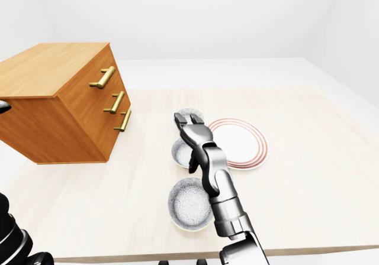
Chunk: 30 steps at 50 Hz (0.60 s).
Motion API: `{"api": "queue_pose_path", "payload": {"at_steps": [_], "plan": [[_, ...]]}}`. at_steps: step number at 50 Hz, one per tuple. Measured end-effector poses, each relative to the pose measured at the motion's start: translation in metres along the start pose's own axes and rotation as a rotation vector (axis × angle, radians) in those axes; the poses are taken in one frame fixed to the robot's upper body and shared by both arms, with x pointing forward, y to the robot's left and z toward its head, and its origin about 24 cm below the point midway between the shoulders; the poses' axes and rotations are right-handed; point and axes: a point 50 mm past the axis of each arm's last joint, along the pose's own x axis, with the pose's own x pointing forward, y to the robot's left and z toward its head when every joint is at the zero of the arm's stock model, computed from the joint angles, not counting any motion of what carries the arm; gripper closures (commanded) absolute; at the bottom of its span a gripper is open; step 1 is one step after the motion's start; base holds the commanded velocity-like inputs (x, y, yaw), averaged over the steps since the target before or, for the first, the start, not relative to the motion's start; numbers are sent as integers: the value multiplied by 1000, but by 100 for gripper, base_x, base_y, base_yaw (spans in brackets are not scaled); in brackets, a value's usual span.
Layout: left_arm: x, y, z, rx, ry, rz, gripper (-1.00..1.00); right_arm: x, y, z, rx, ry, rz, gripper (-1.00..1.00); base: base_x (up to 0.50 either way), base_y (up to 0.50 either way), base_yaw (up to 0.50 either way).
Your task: Put the bowl in the middle on the plate.
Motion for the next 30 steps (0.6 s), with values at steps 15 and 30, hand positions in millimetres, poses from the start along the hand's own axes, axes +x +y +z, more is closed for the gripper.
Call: {"api": "queue_pose_path", "payload": {"at_steps": [15, 30], "plan": [[-1, 0, 0, 1, 1, -1, -100, 1, 6, 0, 8, 2, -9, -100, 0, 0, 0], [-1, 0, 0, 1, 2, -1, -100, 2, 11, -1, 15, 8, -15, -100, 0, 0, 0]]}}
